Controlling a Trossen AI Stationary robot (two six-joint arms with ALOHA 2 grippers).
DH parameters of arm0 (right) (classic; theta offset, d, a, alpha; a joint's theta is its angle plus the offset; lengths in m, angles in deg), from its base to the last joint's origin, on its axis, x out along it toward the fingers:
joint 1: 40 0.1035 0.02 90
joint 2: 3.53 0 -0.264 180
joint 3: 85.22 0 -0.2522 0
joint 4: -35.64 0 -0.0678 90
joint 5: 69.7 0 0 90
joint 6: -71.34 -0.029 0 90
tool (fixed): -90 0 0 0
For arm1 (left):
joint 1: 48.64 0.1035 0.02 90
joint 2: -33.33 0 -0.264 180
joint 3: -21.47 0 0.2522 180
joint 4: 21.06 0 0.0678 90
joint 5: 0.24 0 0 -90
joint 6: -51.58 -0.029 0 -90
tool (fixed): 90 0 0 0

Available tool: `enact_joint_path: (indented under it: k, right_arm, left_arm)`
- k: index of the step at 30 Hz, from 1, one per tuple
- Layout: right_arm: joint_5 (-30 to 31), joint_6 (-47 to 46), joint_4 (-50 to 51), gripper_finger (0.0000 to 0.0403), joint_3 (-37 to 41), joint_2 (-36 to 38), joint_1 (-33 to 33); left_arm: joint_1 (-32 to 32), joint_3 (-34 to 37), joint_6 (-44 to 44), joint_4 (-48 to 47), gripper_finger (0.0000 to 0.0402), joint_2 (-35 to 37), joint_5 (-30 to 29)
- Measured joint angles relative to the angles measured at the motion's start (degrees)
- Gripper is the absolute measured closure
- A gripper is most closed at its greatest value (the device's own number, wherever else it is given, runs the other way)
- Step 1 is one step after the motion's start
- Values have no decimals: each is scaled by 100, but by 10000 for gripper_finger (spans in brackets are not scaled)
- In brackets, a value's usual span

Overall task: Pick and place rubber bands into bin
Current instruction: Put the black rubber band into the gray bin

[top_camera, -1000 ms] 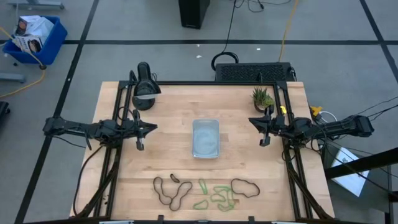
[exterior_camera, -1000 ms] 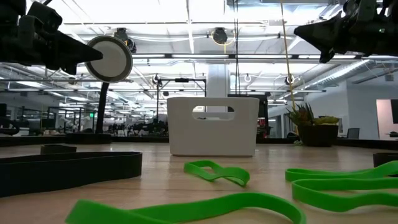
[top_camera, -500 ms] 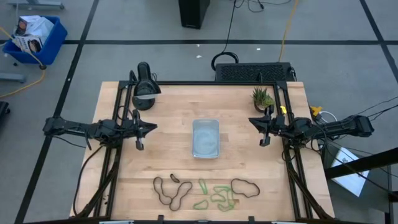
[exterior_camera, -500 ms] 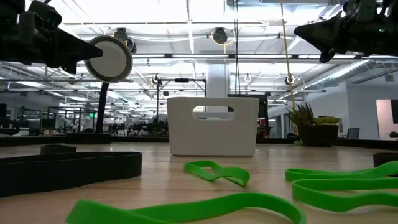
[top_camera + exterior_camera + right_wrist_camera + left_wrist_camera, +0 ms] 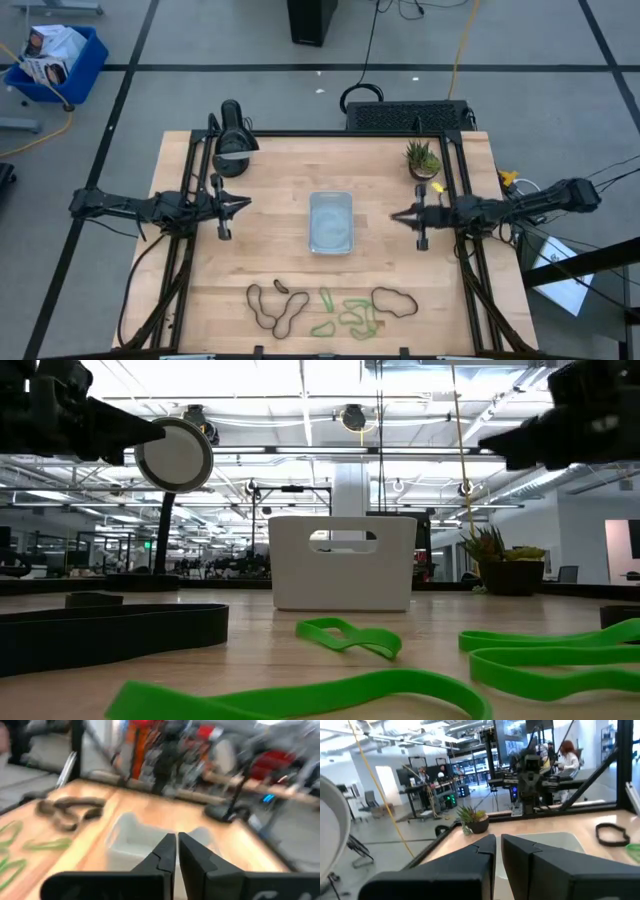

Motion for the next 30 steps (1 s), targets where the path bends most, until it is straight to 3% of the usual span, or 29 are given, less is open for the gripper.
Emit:
enact_joint_path:
  k: [8, 12, 15, 22, 30]
  right_arm:
    - [1454, -921, 1932, 347, -1819, -1426, 1467]
    - [1923, -1470, 3161, 329, -2722, -2150, 2055]
    - [1913, -2165, 3948, 318, -3223, -2592, 2394]
    - [1891, -3720, 4592, 285, -3967, -3562, 3054]
    - [1334, -4823, 4973, 225, -4097, -4564, 3413]
  left_arm:
    - [-2, 0, -791, 1331, 364, 2, -28]
    - [-2, 0, -911, 1465, 364, 1, -46]
    - [-1, 0, -969, 1596, 364, 0, -47]
    - [0, 0, -1146, 1730, 364, 2, -230]
    - [0, 0, -1151, 1694, 364, 0, -415]
